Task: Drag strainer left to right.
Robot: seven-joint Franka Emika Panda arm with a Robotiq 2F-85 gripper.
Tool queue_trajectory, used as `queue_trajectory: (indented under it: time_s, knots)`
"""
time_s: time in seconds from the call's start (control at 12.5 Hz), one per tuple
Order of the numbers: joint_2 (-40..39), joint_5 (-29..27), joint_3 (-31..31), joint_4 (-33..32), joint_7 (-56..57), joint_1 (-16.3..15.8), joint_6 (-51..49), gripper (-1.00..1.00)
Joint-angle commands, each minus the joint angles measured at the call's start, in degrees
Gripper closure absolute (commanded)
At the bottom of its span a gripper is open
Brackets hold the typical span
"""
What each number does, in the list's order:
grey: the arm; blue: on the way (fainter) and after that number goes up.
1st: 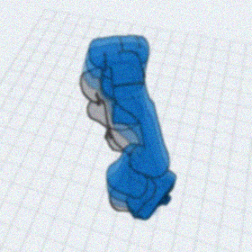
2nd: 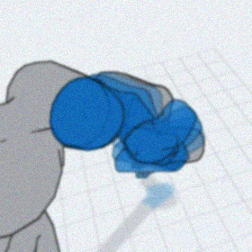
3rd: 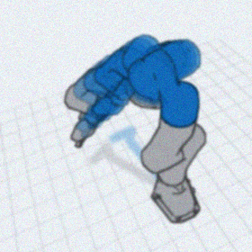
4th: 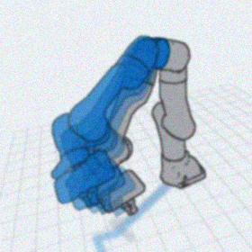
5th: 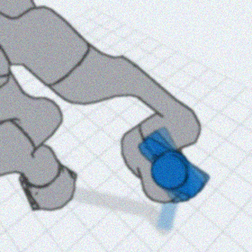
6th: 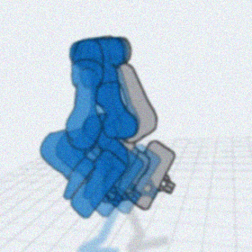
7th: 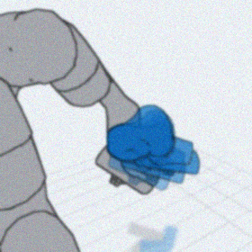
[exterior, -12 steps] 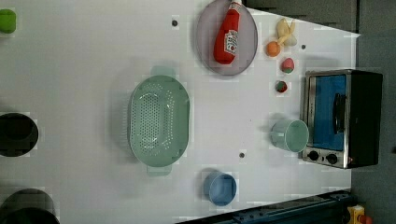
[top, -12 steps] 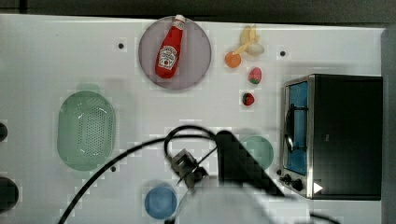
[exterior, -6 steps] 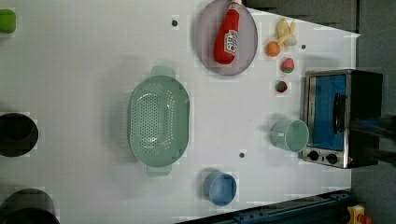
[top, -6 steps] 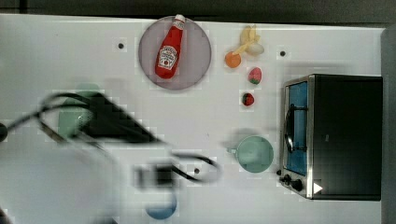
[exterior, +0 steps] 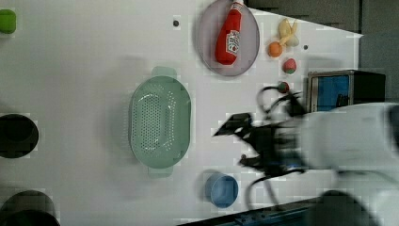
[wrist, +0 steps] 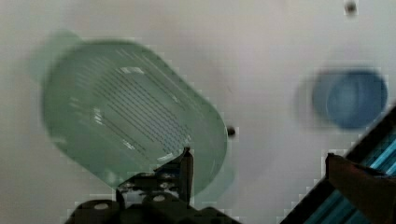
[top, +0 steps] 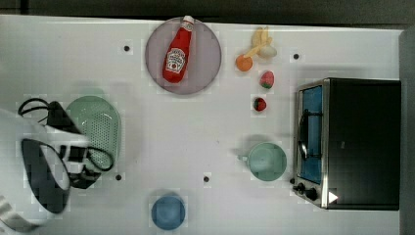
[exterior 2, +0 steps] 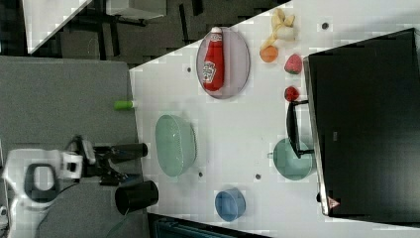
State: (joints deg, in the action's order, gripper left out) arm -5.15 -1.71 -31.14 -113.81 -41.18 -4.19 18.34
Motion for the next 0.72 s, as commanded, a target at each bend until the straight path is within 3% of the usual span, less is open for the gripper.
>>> queue_trajectory:
  time_s: [0.08, 0.4, 0.72]
  knots:
    - [-2.96, 3.43, -3.50, 2.32, -25.31, 0.26, 8.73, -1.00]
    - [-15.05, 12.63, -3.56, 2.13, -43.52, -0.69, 14.93, -1.00]
    - [-25.69, 17.03, -2.07, 1.79, -45.25, -0.70, 24.68, -1.00]
